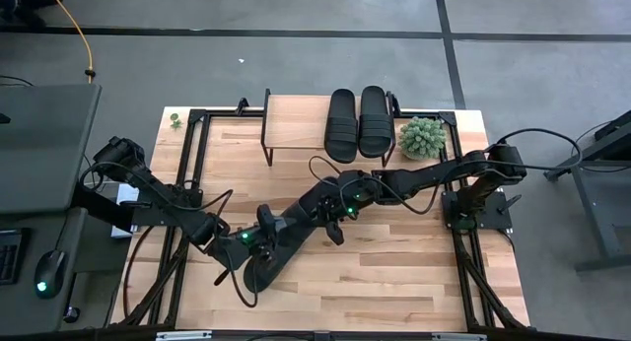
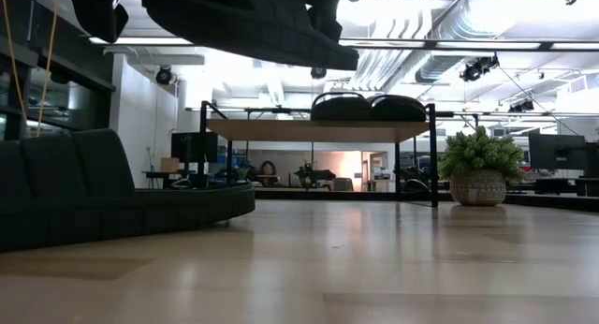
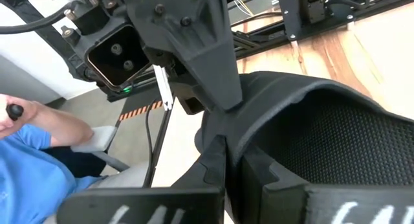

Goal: Pick and place slides into the shelf
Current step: Put the black slipper on the shelf

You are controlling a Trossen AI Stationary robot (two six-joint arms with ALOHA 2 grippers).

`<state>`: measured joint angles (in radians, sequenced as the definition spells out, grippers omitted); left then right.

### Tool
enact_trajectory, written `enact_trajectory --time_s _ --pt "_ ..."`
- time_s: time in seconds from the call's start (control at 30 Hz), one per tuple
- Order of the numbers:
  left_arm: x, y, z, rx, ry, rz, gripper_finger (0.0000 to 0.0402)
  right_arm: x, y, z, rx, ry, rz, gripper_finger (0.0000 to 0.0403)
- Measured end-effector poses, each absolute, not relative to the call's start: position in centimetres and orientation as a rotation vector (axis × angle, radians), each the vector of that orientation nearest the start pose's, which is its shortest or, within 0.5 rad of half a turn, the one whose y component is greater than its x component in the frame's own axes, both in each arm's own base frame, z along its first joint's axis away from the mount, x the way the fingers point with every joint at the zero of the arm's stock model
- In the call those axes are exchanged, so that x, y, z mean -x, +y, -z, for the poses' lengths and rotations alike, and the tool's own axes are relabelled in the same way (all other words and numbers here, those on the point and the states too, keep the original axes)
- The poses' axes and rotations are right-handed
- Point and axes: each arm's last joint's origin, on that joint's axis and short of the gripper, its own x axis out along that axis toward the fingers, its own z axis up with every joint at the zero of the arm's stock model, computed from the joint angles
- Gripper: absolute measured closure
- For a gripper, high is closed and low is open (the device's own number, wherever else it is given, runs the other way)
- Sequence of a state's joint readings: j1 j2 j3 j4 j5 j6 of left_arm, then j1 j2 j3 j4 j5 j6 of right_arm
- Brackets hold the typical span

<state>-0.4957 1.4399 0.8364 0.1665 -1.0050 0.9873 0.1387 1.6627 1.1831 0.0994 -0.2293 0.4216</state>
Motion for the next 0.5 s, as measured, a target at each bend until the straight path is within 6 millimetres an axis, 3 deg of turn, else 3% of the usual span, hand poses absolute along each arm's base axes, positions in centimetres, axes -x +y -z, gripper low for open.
enact_trajectory --time_s 0.3,0.5 --pt "-27.27 -11.98 -24.06 -1.257 0.554 -0.301 0.0382 -37.37 5.89 -27.11 -0.429 0.453 -0.281 0.0403" --pt "-26.99 -12.54 -24.12 -1.272 0.545 -0.298 0.0393 -37.39 5.94 -27.16 -0.402 0.442 -0.285 0.0395"
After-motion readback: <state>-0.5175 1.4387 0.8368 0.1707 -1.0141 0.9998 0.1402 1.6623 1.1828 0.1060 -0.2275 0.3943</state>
